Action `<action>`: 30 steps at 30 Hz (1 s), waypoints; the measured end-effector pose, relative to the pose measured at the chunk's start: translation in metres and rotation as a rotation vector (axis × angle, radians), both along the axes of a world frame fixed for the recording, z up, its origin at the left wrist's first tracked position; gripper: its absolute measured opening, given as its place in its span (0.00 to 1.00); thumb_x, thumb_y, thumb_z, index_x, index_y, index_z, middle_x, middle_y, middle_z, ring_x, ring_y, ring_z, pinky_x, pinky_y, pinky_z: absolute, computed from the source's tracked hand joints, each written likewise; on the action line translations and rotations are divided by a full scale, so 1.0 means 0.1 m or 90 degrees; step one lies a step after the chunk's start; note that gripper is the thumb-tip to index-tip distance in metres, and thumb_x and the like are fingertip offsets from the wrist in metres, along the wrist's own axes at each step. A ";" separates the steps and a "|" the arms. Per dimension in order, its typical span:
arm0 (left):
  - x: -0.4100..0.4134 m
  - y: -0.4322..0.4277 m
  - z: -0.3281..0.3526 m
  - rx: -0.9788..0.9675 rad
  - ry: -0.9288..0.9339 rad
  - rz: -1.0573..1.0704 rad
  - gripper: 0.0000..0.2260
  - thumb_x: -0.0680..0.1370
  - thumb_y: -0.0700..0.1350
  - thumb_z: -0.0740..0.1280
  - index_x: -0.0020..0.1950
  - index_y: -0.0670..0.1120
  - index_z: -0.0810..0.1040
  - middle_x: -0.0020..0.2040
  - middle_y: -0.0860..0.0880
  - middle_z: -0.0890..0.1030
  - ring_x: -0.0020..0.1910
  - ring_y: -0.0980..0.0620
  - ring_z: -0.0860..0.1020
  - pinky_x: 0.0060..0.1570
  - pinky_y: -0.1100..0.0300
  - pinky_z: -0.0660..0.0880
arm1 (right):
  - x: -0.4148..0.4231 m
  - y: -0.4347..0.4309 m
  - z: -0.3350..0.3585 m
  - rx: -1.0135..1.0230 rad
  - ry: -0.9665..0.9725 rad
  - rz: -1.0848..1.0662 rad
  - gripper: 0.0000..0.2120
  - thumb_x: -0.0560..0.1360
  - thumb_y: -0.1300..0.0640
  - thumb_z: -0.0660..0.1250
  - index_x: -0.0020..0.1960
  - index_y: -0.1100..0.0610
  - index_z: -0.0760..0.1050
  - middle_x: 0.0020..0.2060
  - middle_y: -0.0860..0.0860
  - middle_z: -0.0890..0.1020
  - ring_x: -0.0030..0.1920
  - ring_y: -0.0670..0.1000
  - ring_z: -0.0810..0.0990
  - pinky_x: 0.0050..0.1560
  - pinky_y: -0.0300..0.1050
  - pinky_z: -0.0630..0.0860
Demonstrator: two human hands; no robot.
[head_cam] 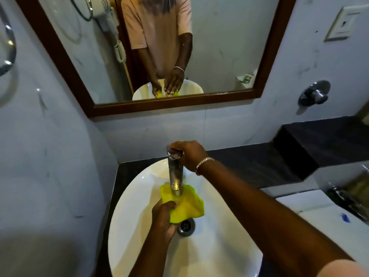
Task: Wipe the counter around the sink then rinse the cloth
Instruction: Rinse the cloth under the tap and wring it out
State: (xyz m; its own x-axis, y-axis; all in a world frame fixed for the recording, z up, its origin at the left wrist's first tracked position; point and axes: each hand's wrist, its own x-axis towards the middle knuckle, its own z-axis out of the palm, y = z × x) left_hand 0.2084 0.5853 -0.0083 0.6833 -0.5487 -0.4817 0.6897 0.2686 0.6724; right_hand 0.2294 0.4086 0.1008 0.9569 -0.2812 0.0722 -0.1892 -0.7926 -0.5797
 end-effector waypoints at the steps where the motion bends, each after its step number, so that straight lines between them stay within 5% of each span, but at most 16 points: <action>1: -0.01 0.00 -0.03 0.017 0.000 0.020 0.38 0.56 0.37 0.72 0.66 0.37 0.71 0.65 0.27 0.71 0.61 0.24 0.72 0.59 0.21 0.63 | -0.08 0.05 -0.05 -0.007 0.004 0.012 0.22 0.73 0.62 0.67 0.67 0.53 0.72 0.67 0.57 0.75 0.67 0.60 0.73 0.66 0.55 0.72; 4: -0.12 0.03 0.03 0.055 0.022 0.090 0.34 0.56 0.35 0.71 0.63 0.39 0.74 0.62 0.30 0.76 0.57 0.26 0.75 0.57 0.22 0.67 | -0.51 0.27 -0.22 0.103 -0.002 -0.010 0.33 0.75 0.52 0.65 0.76 0.53 0.55 0.78 0.52 0.56 0.76 0.53 0.58 0.75 0.50 0.60; 6: -0.22 0.05 0.06 0.094 0.020 0.158 0.27 0.62 0.32 0.68 0.61 0.39 0.75 0.57 0.32 0.79 0.54 0.28 0.78 0.56 0.26 0.71 | -0.86 0.44 -0.39 0.199 -0.020 -0.117 0.46 0.69 0.35 0.66 0.77 0.53 0.51 0.78 0.52 0.56 0.76 0.52 0.57 0.75 0.50 0.59; 8: -0.35 0.02 0.06 0.163 -0.009 0.192 0.27 0.61 0.35 0.68 0.61 0.41 0.76 0.54 0.34 0.81 0.50 0.31 0.80 0.52 0.30 0.75 | -1.13 0.63 -0.54 0.440 0.085 -0.249 0.58 0.56 0.27 0.69 0.76 0.54 0.52 0.75 0.54 0.63 0.72 0.54 0.67 0.69 0.50 0.69; 10: -0.54 -0.02 0.09 0.204 -0.029 0.146 0.26 0.64 0.39 0.70 0.62 0.45 0.74 0.52 0.37 0.81 0.50 0.35 0.81 0.51 0.35 0.77 | -1.26 0.78 -0.71 0.720 0.257 -0.306 0.54 0.50 0.27 0.73 0.68 0.53 0.65 0.64 0.53 0.76 0.56 0.53 0.80 0.51 0.48 0.80; 13: -0.85 -0.08 0.34 0.152 -0.045 -0.078 0.15 0.71 0.42 0.65 0.57 0.51 0.76 0.48 0.48 0.80 0.47 0.47 0.78 0.48 0.53 0.73 | -1.39 0.79 -0.93 1.025 0.293 -0.305 0.37 0.51 0.30 0.77 0.51 0.53 0.80 0.49 0.55 0.85 0.47 0.57 0.84 0.52 0.53 0.79; 15: -0.86 0.02 0.52 0.168 -0.186 -0.267 0.14 0.67 0.43 0.65 0.52 0.51 0.79 0.45 0.50 0.82 0.44 0.50 0.79 0.48 0.52 0.74 | -1.51 0.72 -0.96 1.111 0.270 -0.286 0.22 0.60 0.37 0.76 0.42 0.54 0.82 0.38 0.54 0.85 0.40 0.53 0.84 0.43 0.47 0.80; 17: -0.77 0.17 0.60 0.295 -0.470 -0.363 0.16 0.65 0.42 0.63 0.50 0.51 0.81 0.47 0.46 0.86 0.48 0.48 0.82 0.55 0.50 0.78 | -1.62 0.64 -0.89 1.124 0.277 -0.240 0.13 0.67 0.47 0.74 0.42 0.56 0.83 0.36 0.55 0.85 0.36 0.51 0.84 0.36 0.44 0.81; 20: -0.62 0.46 0.64 0.503 -0.757 -0.264 0.28 0.65 0.38 0.57 0.60 0.59 0.76 0.59 0.53 0.82 0.59 0.55 0.79 0.63 0.54 0.73 | -1.69 0.47 -0.83 1.106 0.291 -0.189 0.11 0.64 0.62 0.77 0.44 0.60 0.79 0.31 0.54 0.83 0.28 0.47 0.81 0.25 0.37 0.76; 23: -0.59 0.54 0.66 0.508 -1.049 -0.346 0.40 0.68 0.35 0.59 0.76 0.58 0.50 0.79 0.56 0.51 0.78 0.51 0.51 0.77 0.55 0.47 | -1.70 0.43 -0.62 1.088 0.364 -0.078 0.09 0.62 0.63 0.73 0.41 0.57 0.77 0.28 0.50 0.78 0.25 0.44 0.75 0.21 0.33 0.68; 25: -0.54 0.46 0.60 0.537 -1.328 -0.394 0.39 0.71 0.41 0.63 0.77 0.51 0.46 0.80 0.50 0.42 0.78 0.43 0.44 0.76 0.43 0.42 | -1.71 0.49 -0.45 1.057 0.446 0.075 0.07 0.67 0.63 0.70 0.43 0.55 0.76 0.29 0.48 0.76 0.25 0.42 0.72 0.22 0.31 0.65; 28: -0.46 0.32 0.63 0.397 -1.456 -0.382 0.29 0.74 0.46 0.67 0.73 0.47 0.61 0.76 0.43 0.62 0.75 0.39 0.60 0.72 0.38 0.58 | -1.63 0.64 -0.27 0.929 0.573 0.242 0.07 0.71 0.60 0.68 0.42 0.51 0.71 0.28 0.45 0.74 0.25 0.40 0.69 0.23 0.30 0.62; 30: -0.37 0.28 0.66 0.316 -1.513 -0.375 0.16 0.75 0.46 0.66 0.62 0.44 0.73 0.57 0.41 0.81 0.58 0.42 0.78 0.56 0.48 0.78 | -1.56 0.69 -0.09 0.752 0.636 0.229 0.09 0.71 0.60 0.69 0.39 0.52 0.70 0.25 0.45 0.72 0.24 0.41 0.68 0.23 0.33 0.62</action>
State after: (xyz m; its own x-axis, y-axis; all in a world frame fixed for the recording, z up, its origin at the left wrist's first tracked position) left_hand 0.1713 0.6129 0.0581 -0.0741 -0.9210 0.3824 -0.9966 0.0820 0.0044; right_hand 0.0729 0.4781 0.0917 0.5095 0.5207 -0.6850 -0.7649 -0.0905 -0.6377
